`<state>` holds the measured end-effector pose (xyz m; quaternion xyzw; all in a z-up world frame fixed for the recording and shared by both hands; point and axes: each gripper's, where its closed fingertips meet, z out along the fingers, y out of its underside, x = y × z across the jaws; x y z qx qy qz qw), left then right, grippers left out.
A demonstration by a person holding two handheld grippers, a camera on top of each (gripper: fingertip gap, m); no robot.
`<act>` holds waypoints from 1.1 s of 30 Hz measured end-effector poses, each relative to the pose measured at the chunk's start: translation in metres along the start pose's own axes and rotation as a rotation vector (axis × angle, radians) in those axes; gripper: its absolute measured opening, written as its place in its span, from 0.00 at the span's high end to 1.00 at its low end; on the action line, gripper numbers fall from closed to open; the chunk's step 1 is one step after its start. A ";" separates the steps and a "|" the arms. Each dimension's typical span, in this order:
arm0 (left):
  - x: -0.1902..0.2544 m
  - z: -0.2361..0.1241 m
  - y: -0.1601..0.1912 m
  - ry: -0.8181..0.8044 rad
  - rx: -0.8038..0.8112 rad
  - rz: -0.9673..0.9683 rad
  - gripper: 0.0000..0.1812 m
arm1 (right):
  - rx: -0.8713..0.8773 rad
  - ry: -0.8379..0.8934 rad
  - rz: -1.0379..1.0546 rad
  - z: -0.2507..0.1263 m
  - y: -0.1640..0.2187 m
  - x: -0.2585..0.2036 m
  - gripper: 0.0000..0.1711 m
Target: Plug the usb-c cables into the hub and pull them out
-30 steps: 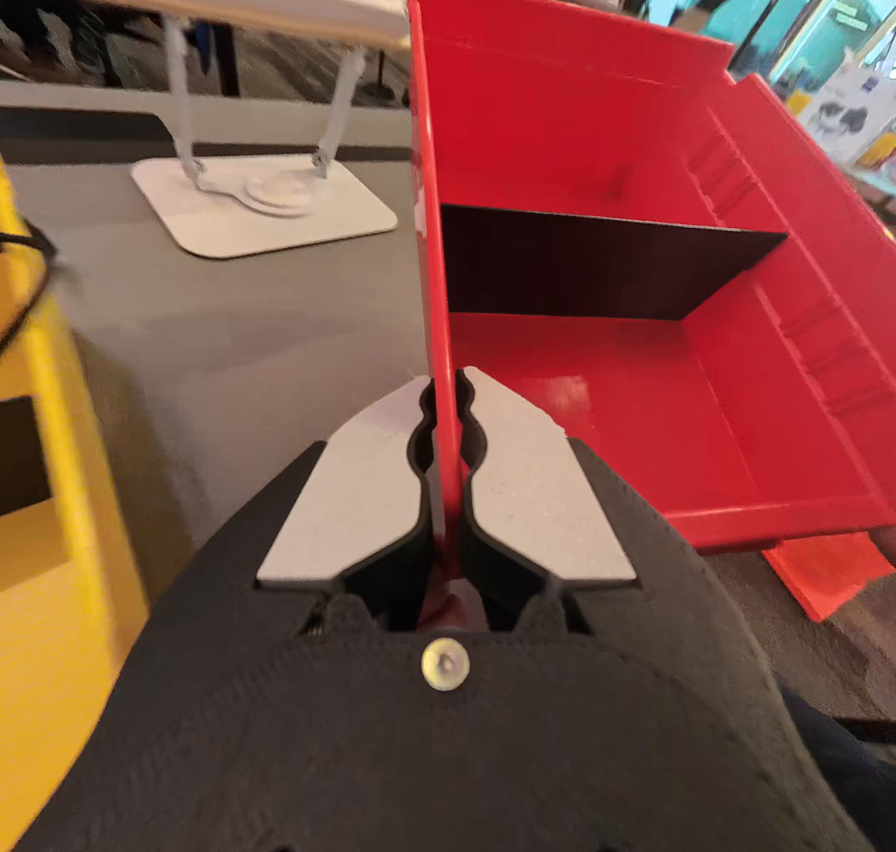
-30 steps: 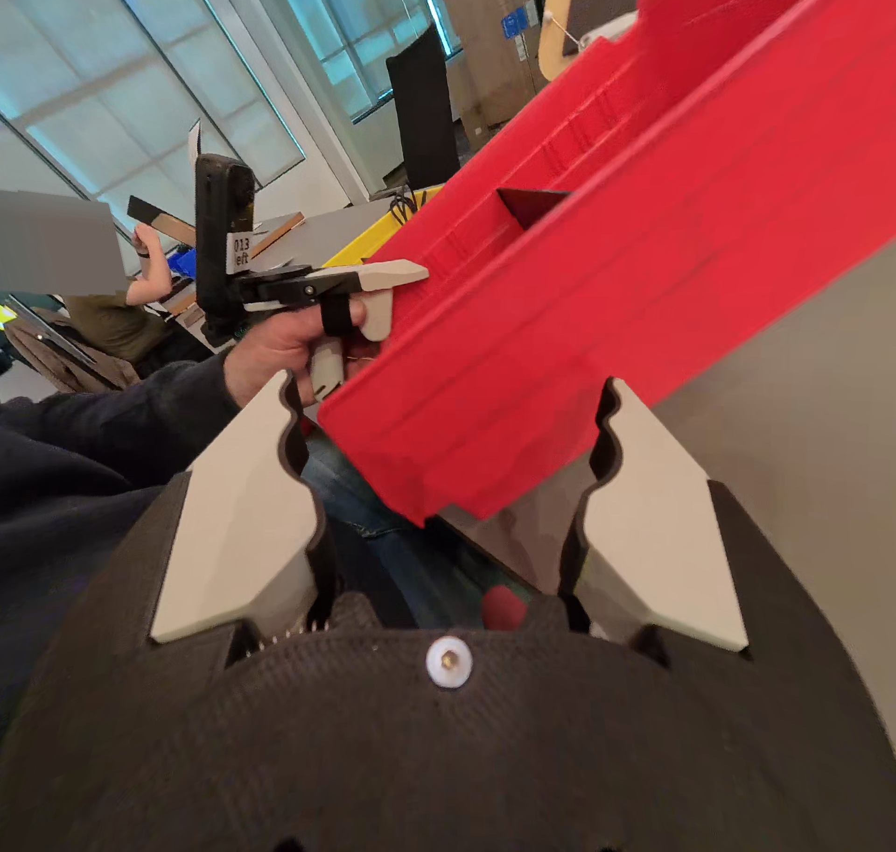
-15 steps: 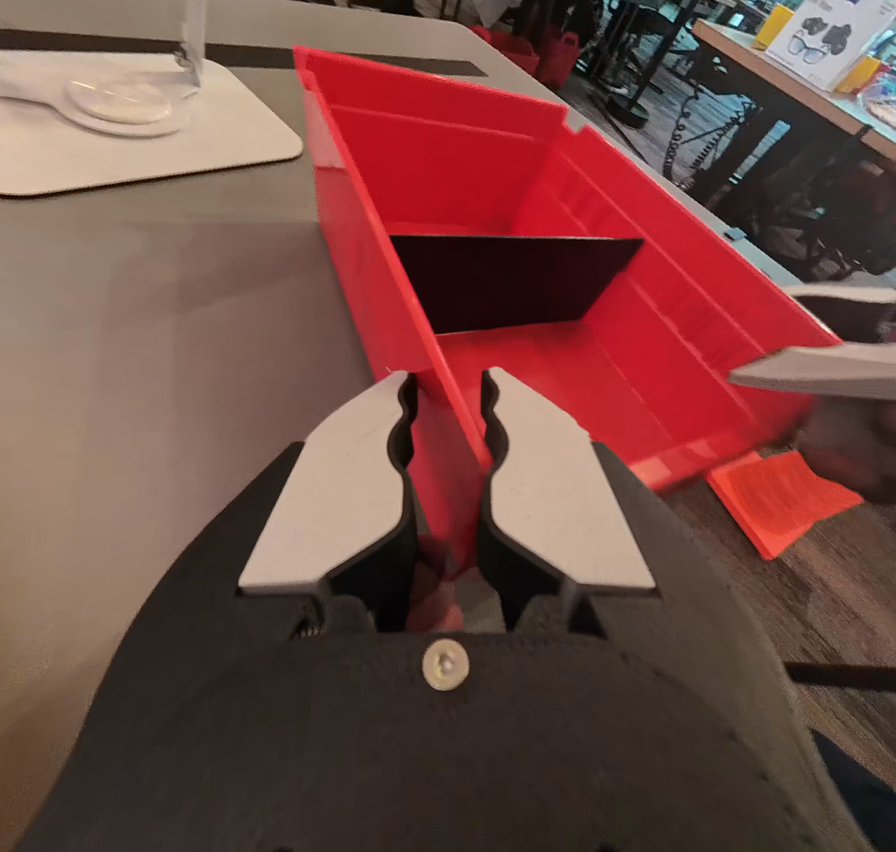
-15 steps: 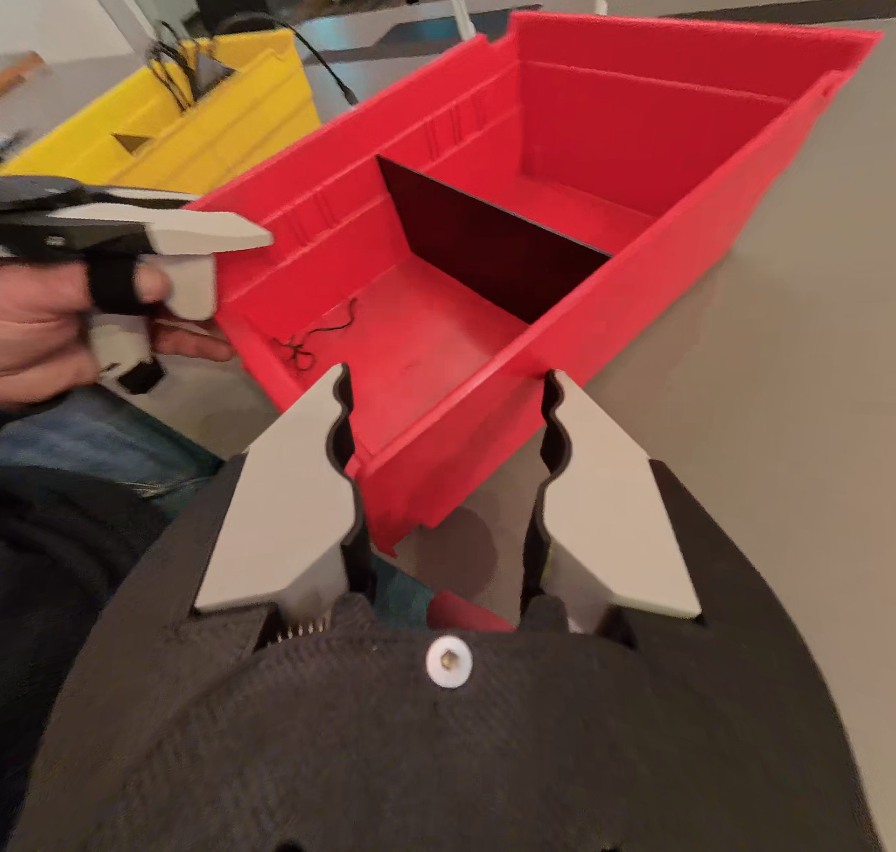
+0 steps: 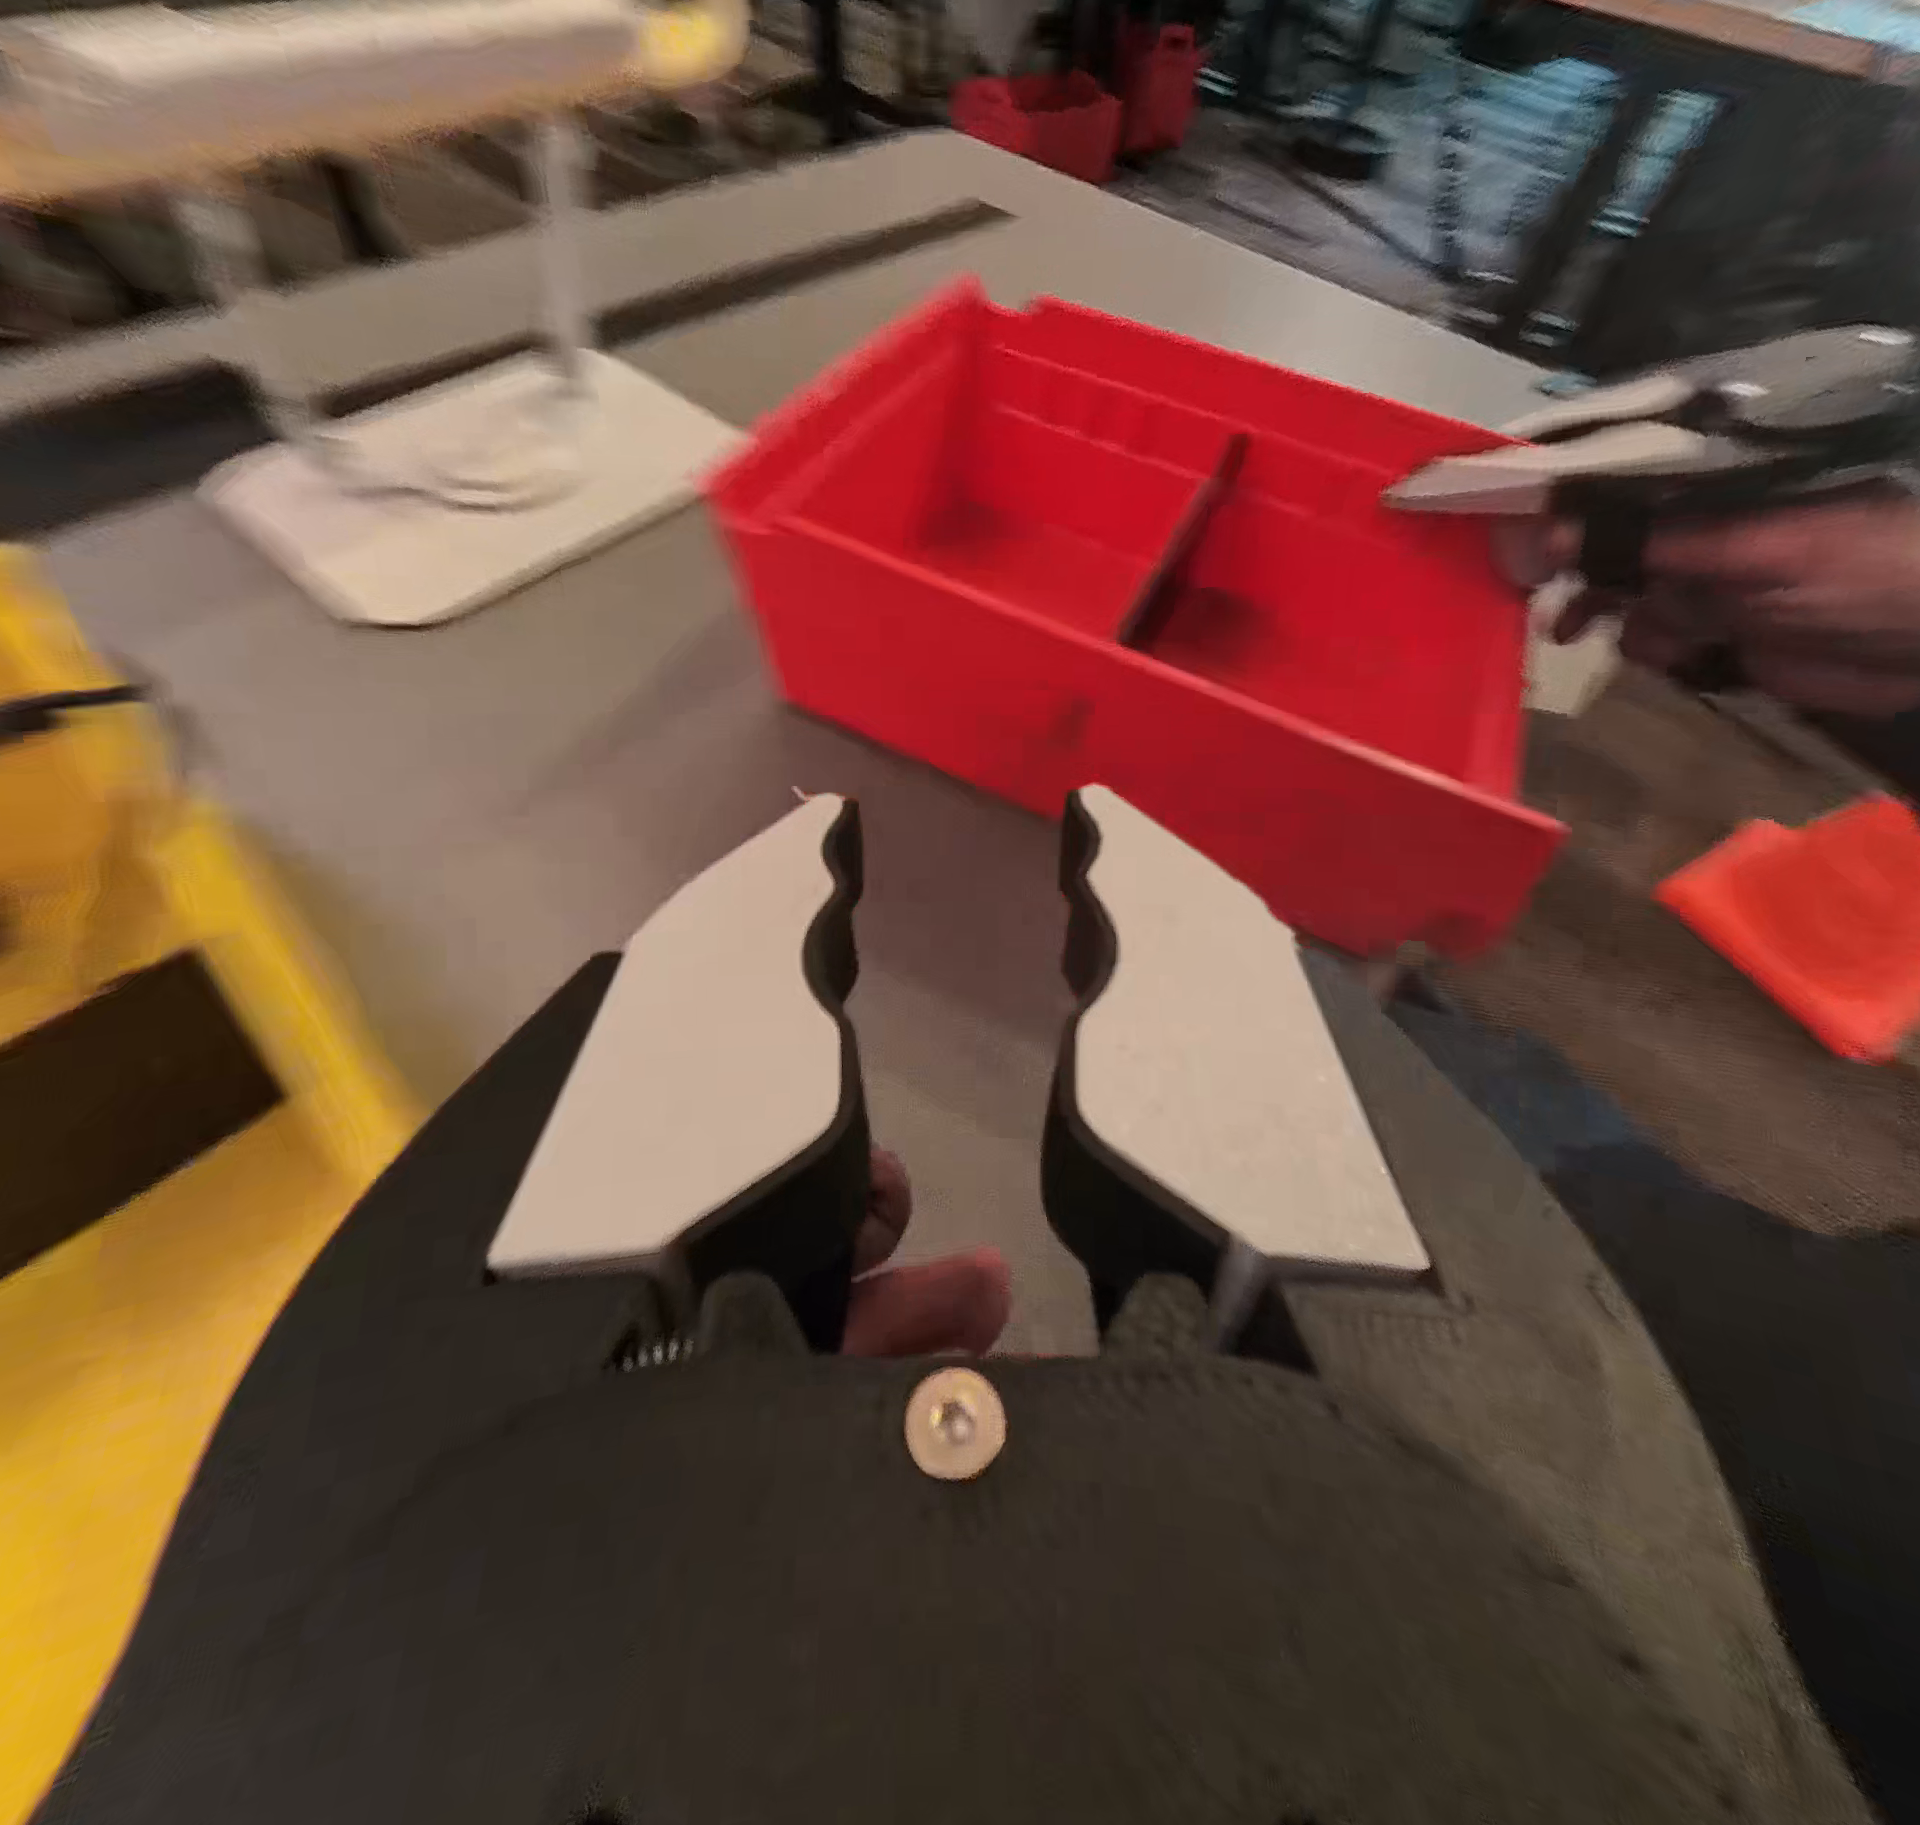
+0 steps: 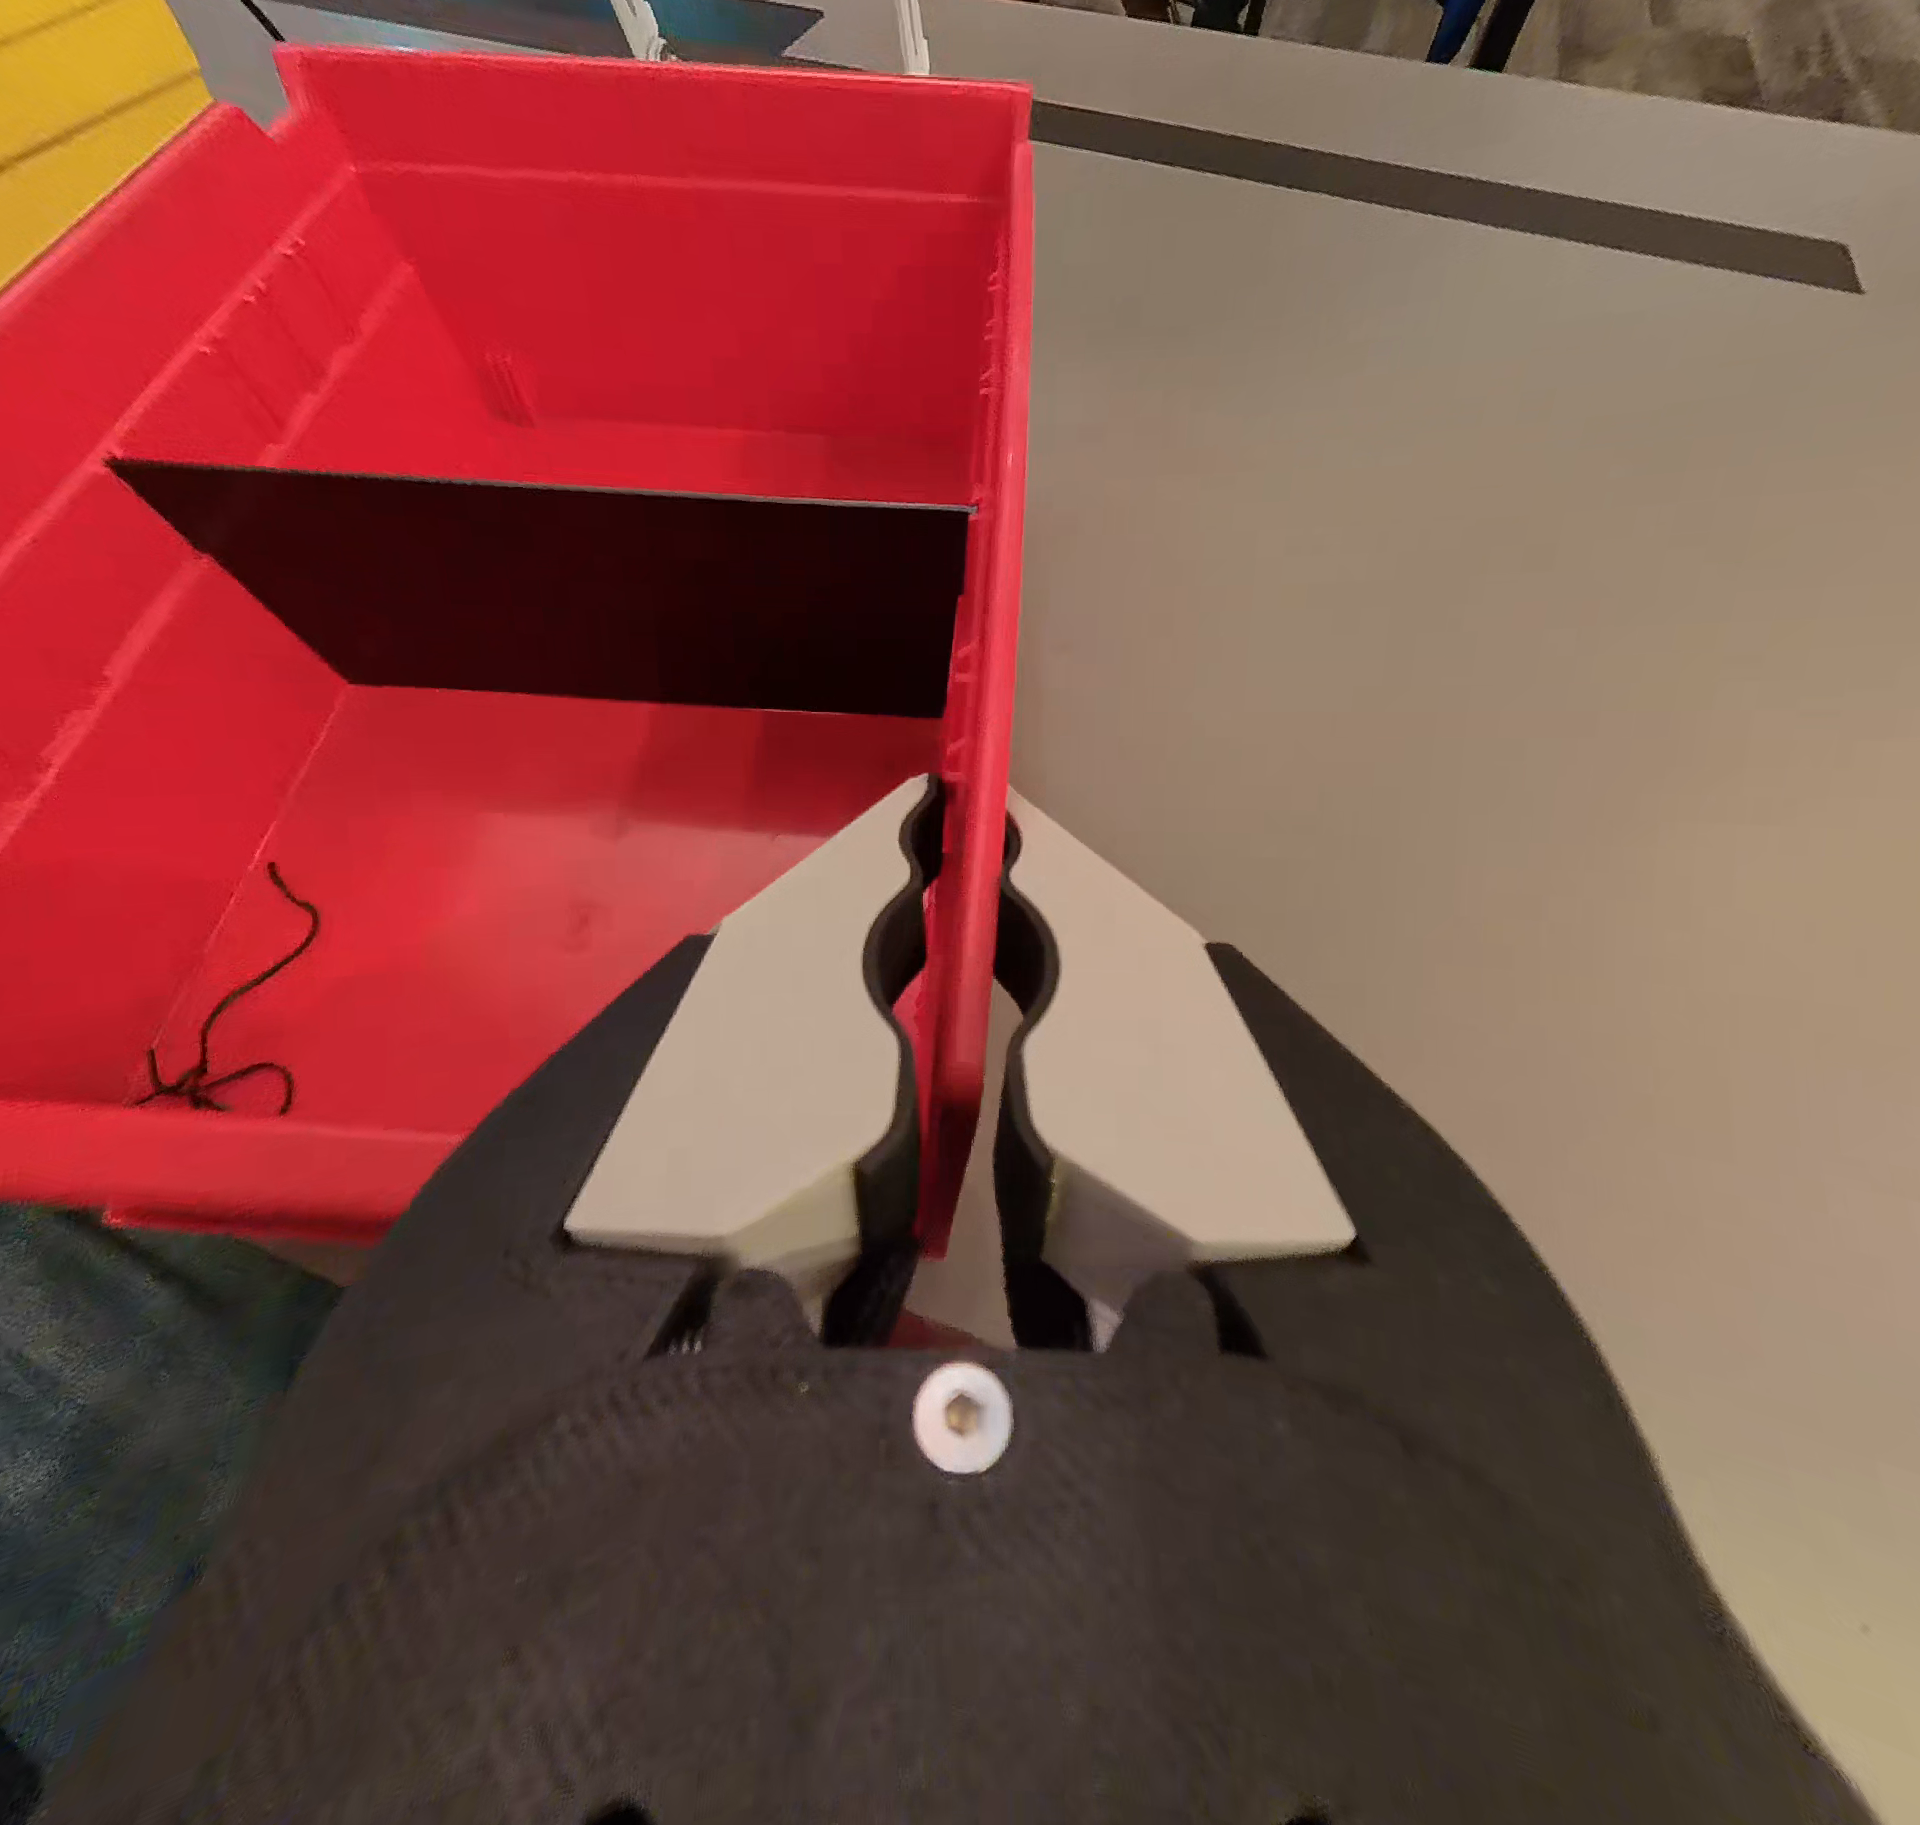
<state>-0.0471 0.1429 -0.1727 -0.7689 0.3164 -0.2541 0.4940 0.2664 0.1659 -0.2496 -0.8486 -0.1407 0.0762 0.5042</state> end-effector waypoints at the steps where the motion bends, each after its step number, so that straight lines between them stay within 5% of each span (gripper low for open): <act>1: -0.024 -0.020 -0.006 -0.096 0.036 0.009 0.81 | 0.002 -0.003 -0.009 0.000 0.000 0.001 0.99; 6: -0.171 -0.123 0.019 -0.669 -0.094 0.163 0.72 | -0.002 0.008 -0.011 -0.001 0.001 0.015 0.99; 11: -0.258 -0.168 0.092 -0.826 -0.326 0.022 0.57 | -0.016 0.042 -0.025 -0.007 0.004 0.035 0.99; 13: -0.269 -0.163 0.120 -0.776 -0.379 -0.059 0.61 | -0.017 0.055 -0.014 -0.010 0.006 0.042 0.99; 17: -0.269 -0.148 0.141 -0.663 -0.352 -0.167 0.95 | -0.015 0.079 0.010 -0.016 0.010 0.055 0.99; 33: -0.272 -0.220 0.172 -0.733 -0.358 -0.207 0.96 | -0.017 0.196 0.056 -0.047 0.029 0.130 0.99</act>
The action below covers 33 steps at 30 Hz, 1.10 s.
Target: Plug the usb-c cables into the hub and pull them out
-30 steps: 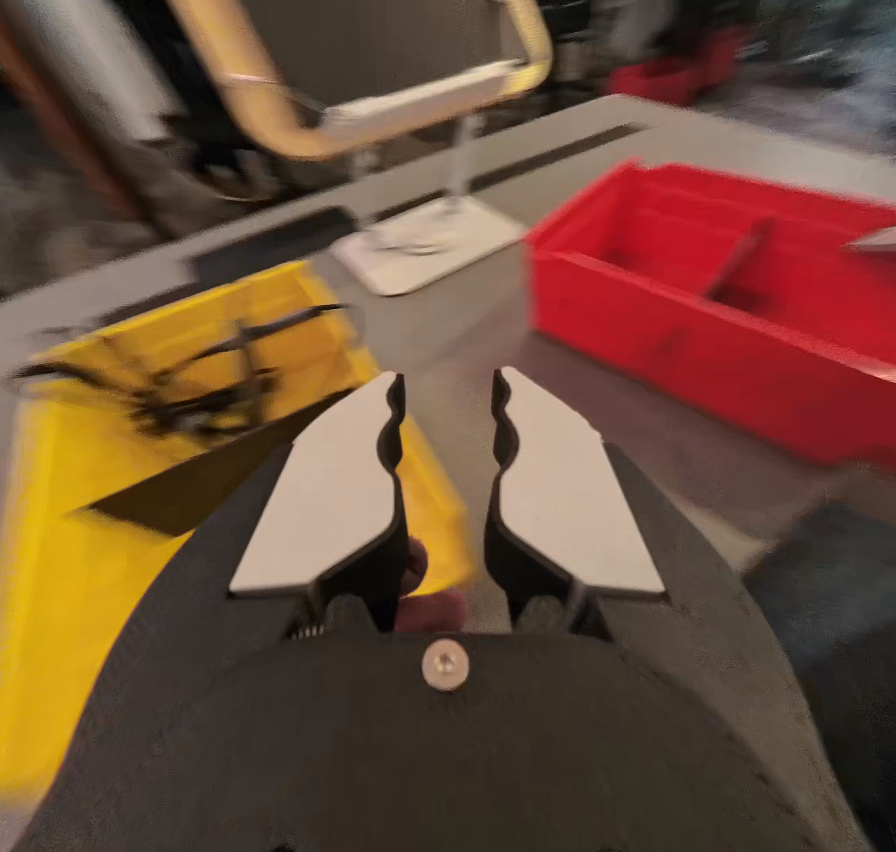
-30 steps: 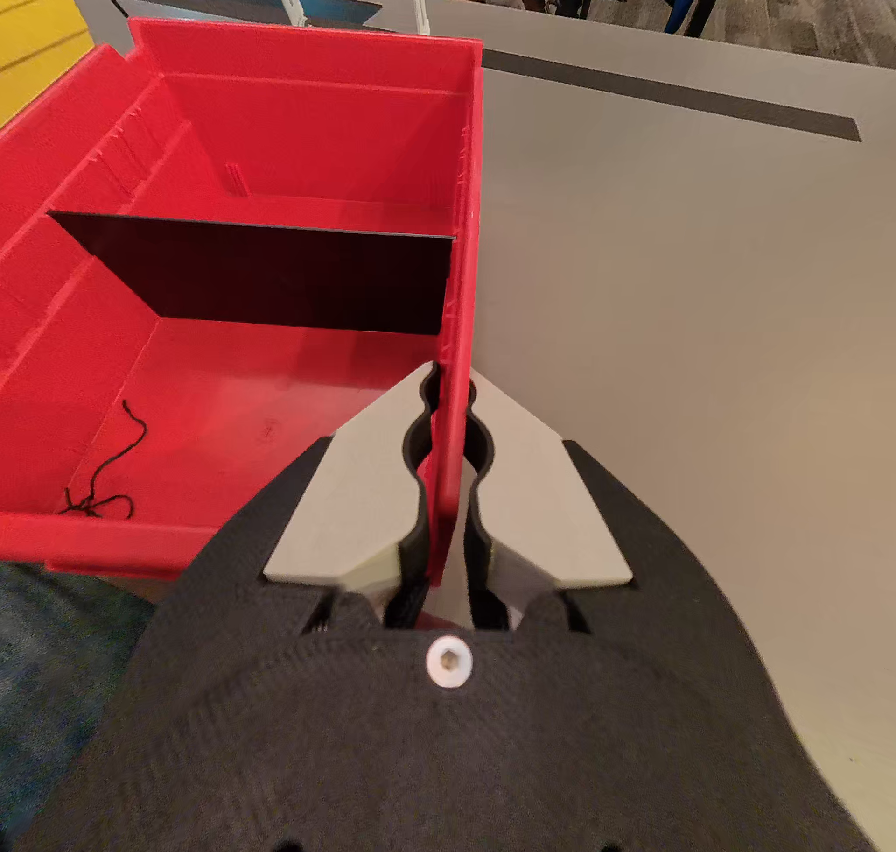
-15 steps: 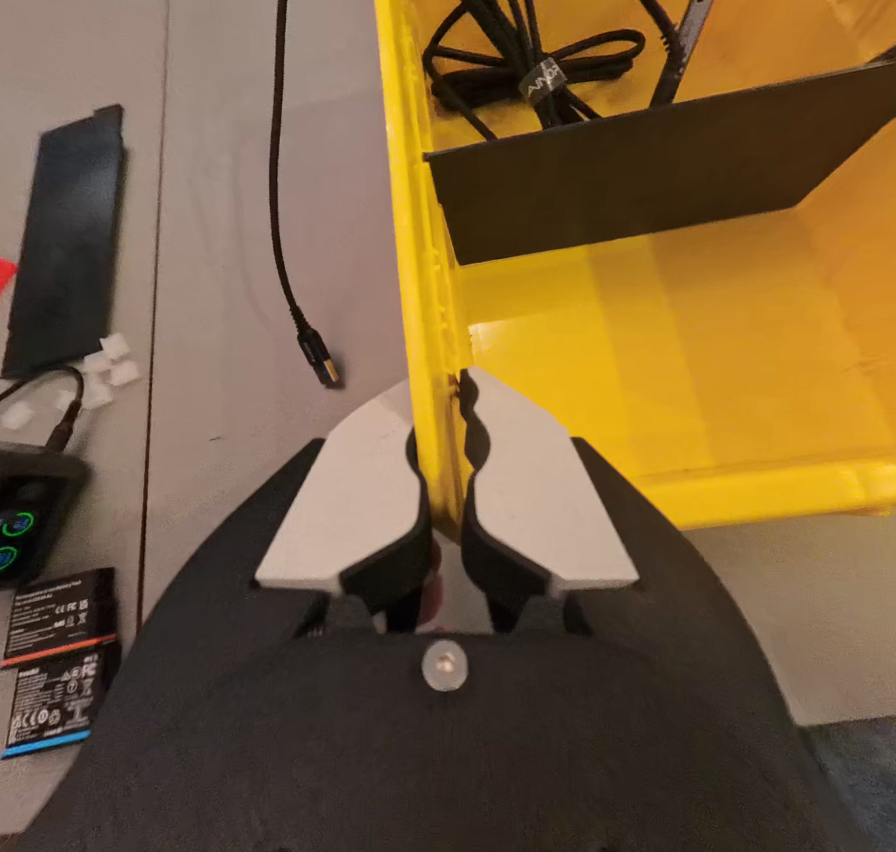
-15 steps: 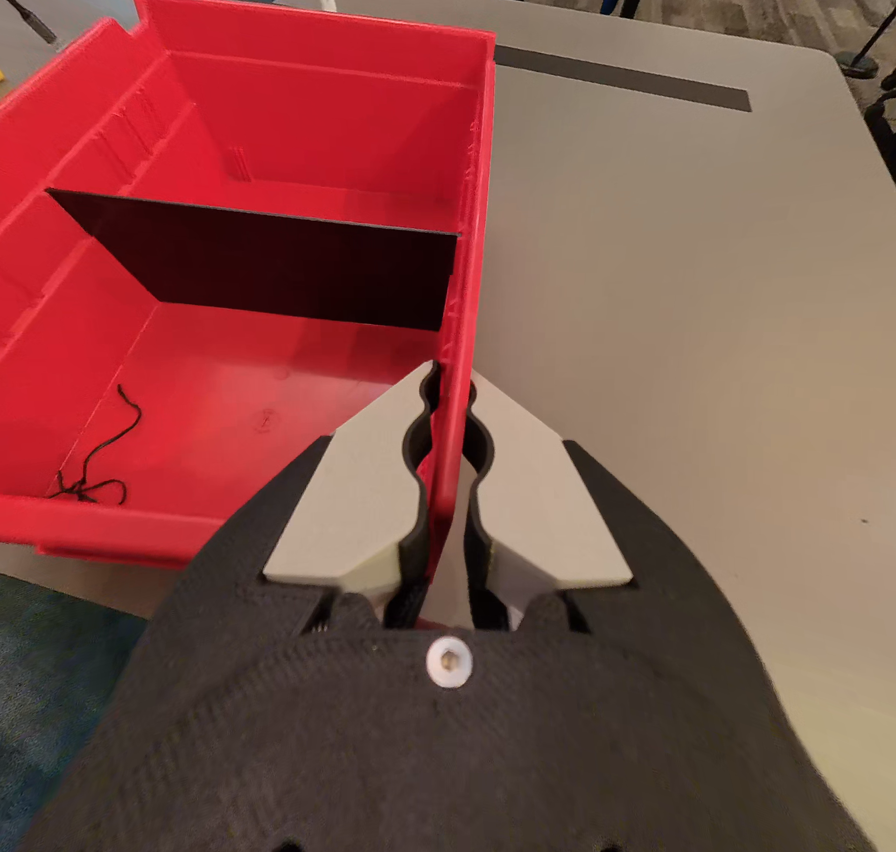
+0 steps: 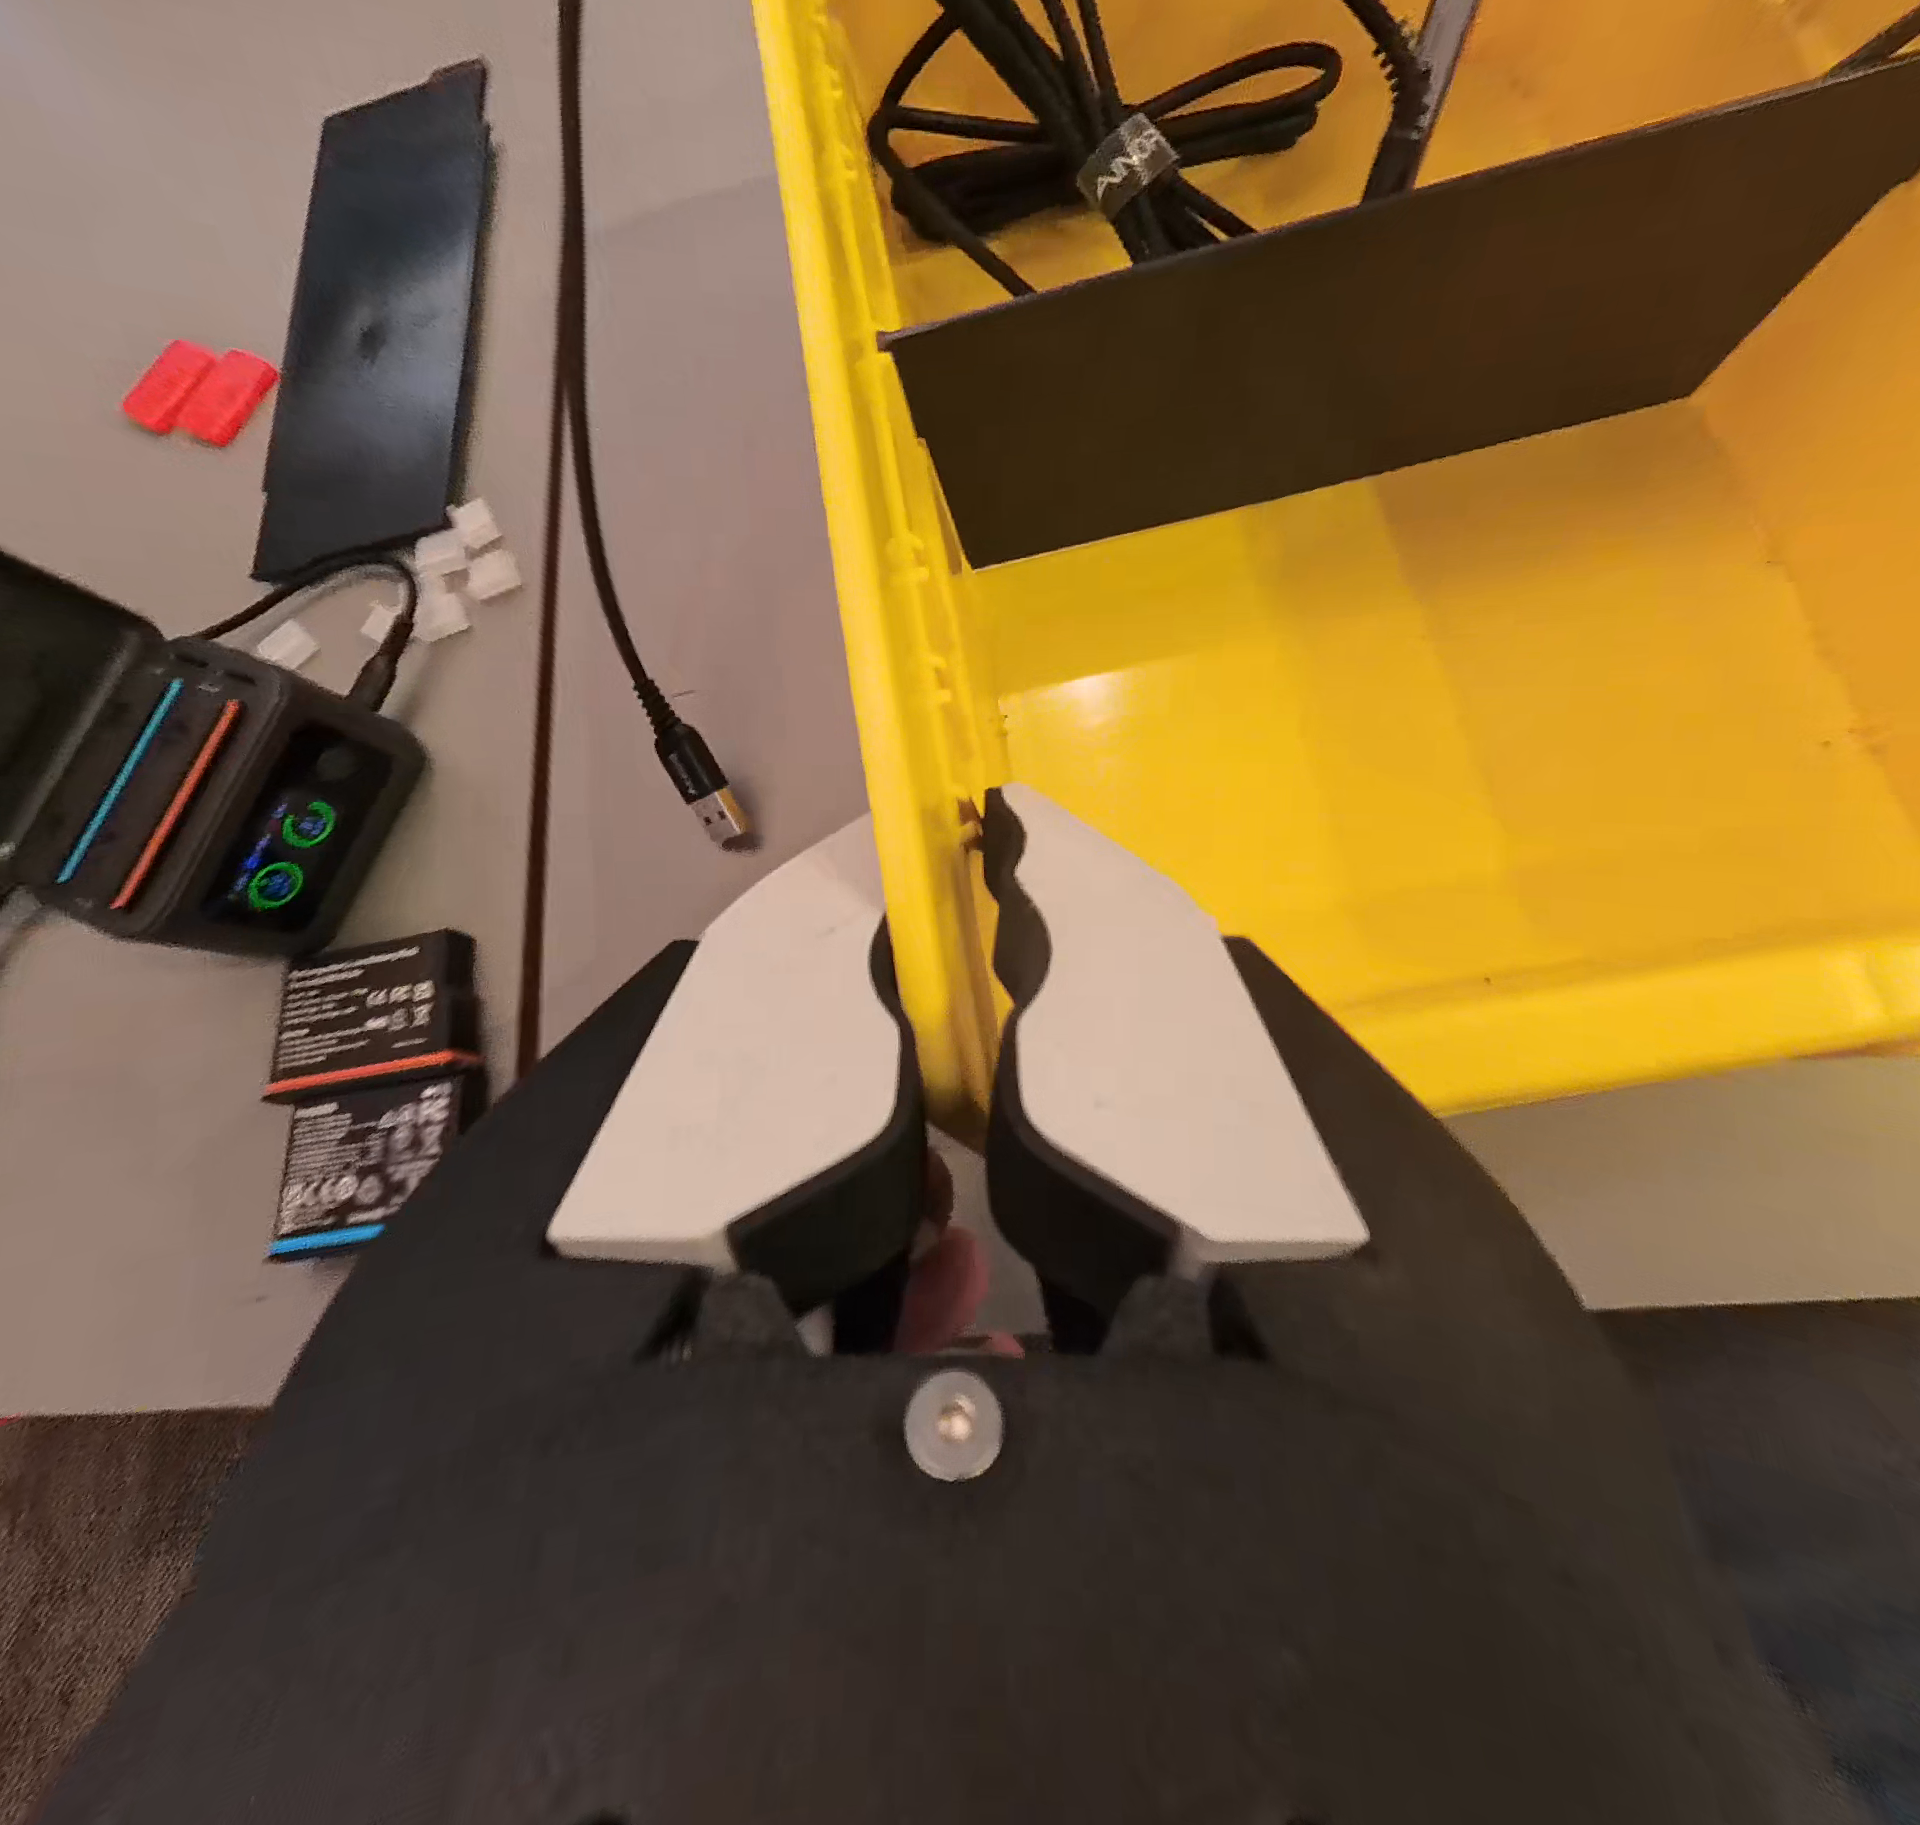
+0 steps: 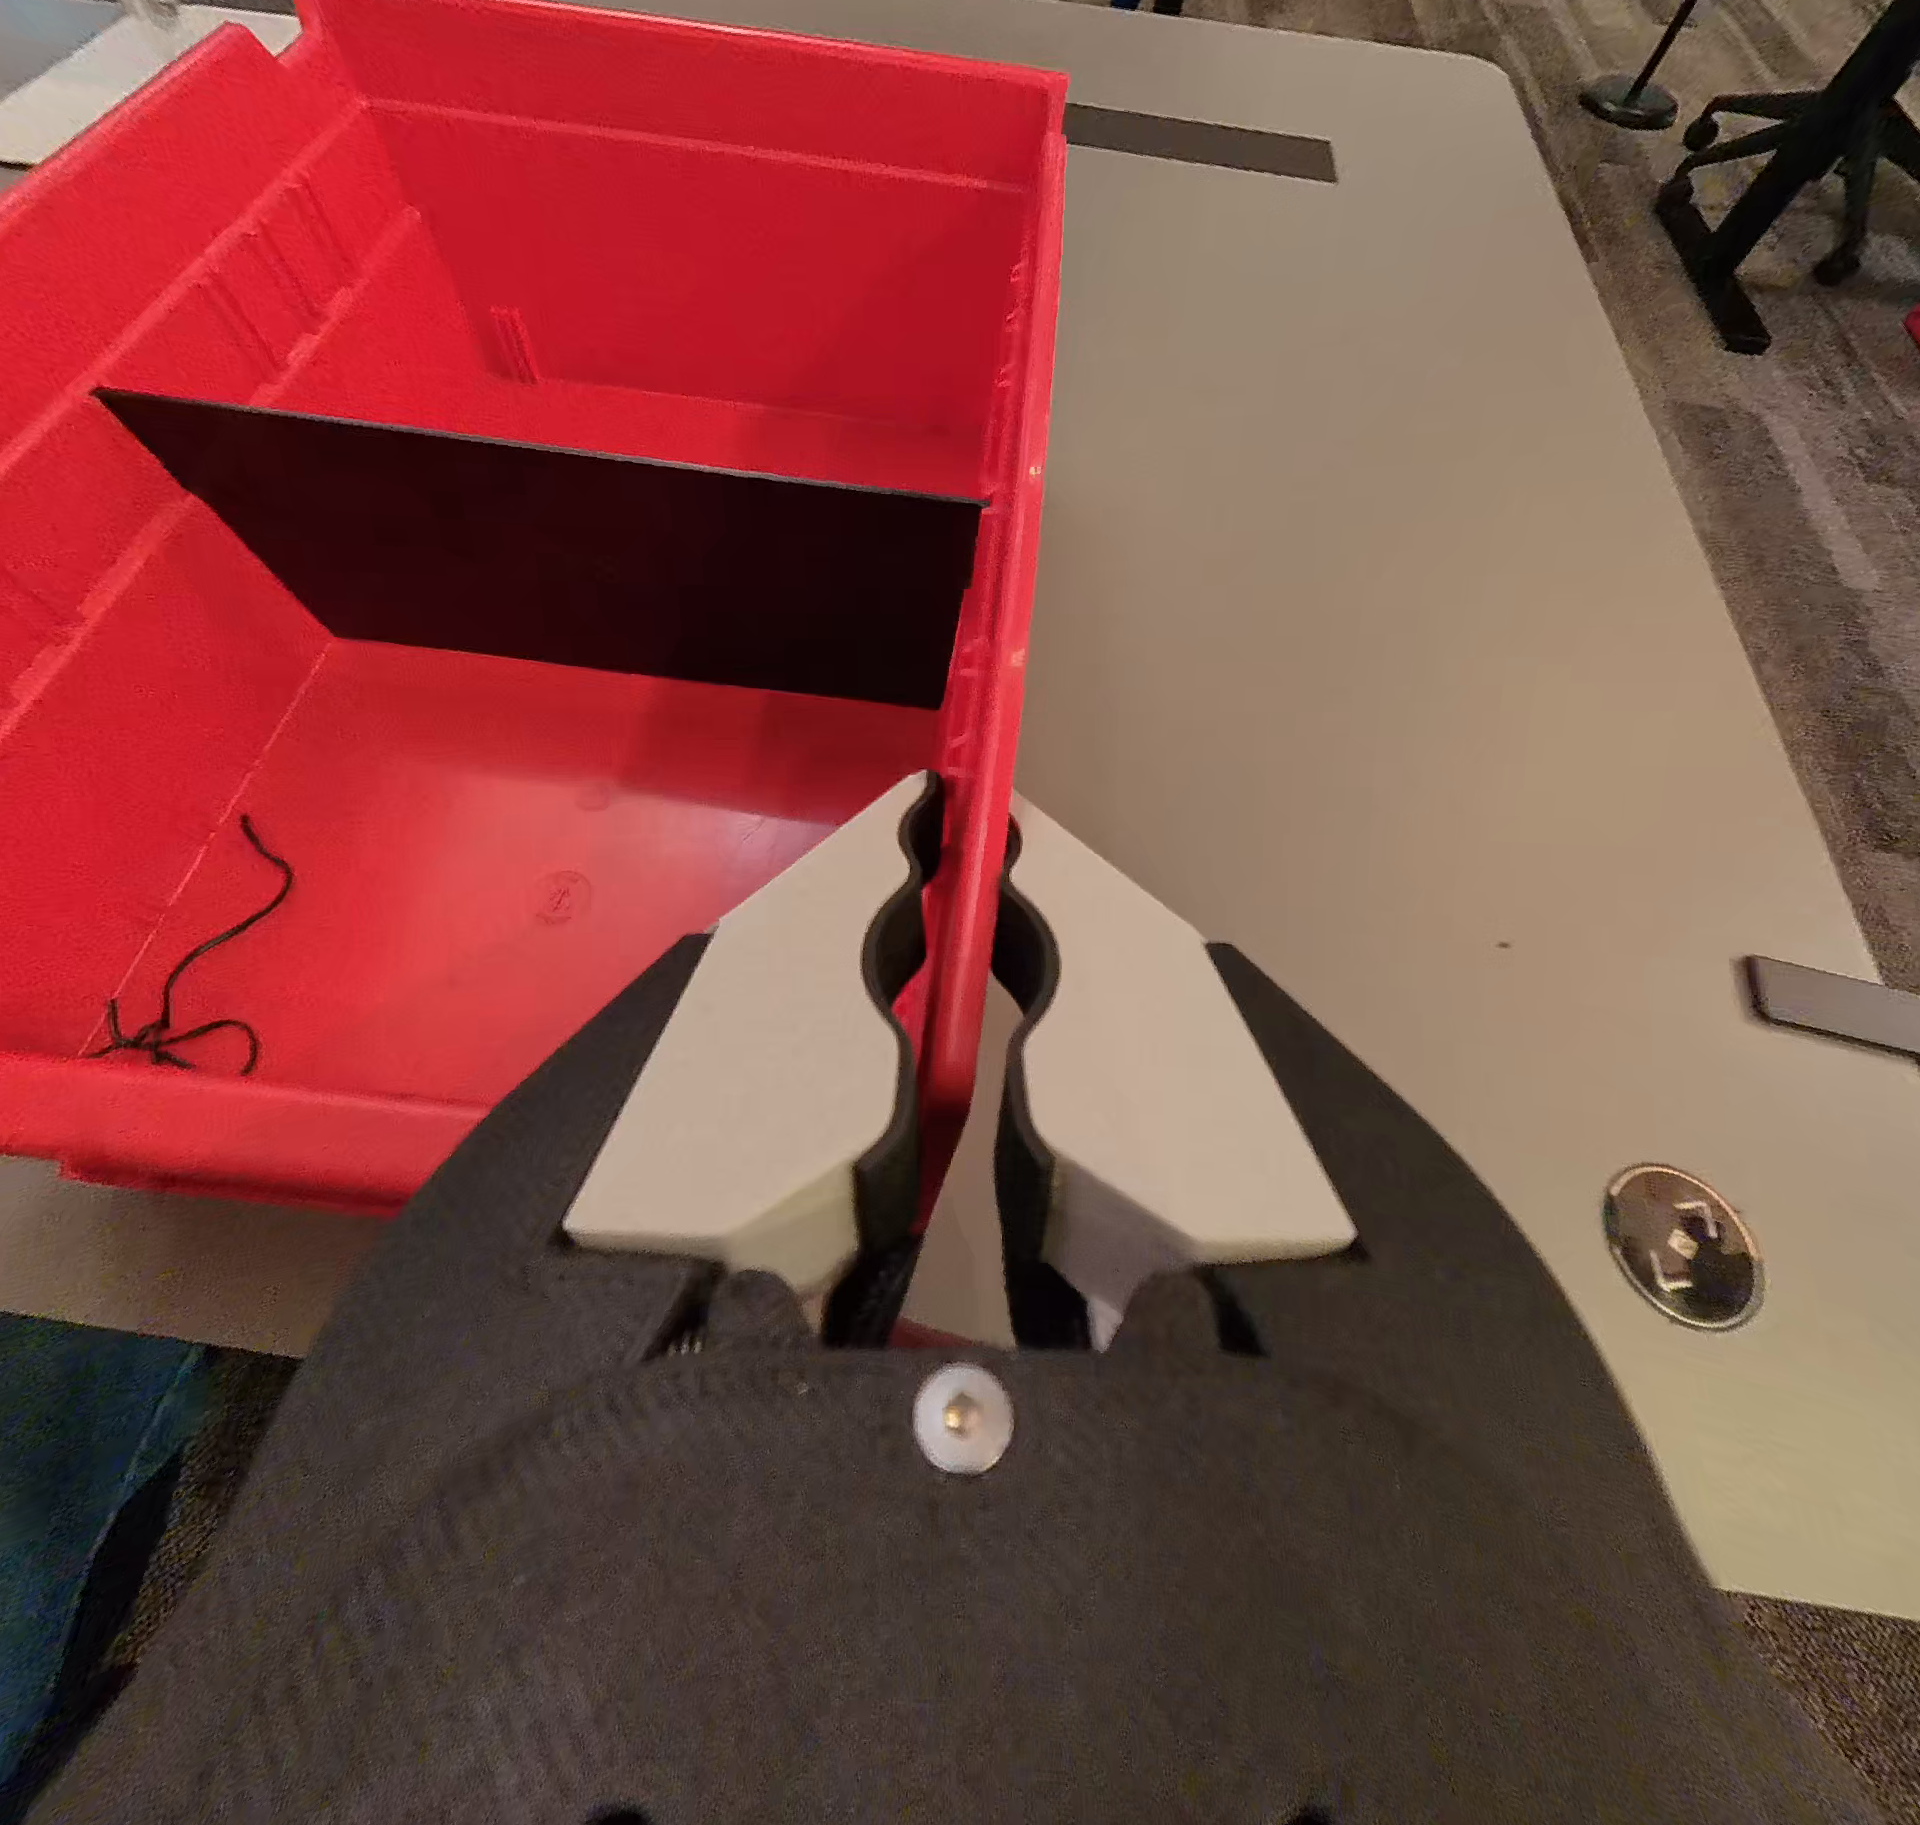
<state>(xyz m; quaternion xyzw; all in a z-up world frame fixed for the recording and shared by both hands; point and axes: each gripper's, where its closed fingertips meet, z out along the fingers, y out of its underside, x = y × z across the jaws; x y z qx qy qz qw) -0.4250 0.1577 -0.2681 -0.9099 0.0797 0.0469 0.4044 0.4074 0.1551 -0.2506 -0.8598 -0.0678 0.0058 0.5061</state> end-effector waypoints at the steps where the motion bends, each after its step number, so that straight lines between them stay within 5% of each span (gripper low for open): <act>1: -0.007 -0.001 0.002 -0.012 -0.003 -0.004 0.96 | -0.002 0.006 0.003 0.000 0.000 0.005 0.99; 12: -0.035 0.003 0.004 0.004 0.008 -0.021 0.95 | -0.029 0.058 0.035 -0.008 0.010 0.062 0.98; 18: -0.044 -0.008 0.001 -0.061 0.064 -0.033 0.73 | -0.058 0.137 -0.015 -0.011 0.009 0.073 0.83; 23: -0.063 -0.054 -0.051 -0.253 0.252 0.030 0.68 | -0.018 0.238 -0.035 -0.024 0.003 0.080 0.78; 26: -0.027 -0.069 -0.106 -0.200 0.355 0.152 0.73 | 0.037 0.315 -0.069 -0.037 -0.015 0.084 0.78; 33: 0.061 0.010 -0.154 -0.006 0.131 0.520 0.73 | 0.222 0.279 -0.150 -0.060 -0.079 0.044 0.83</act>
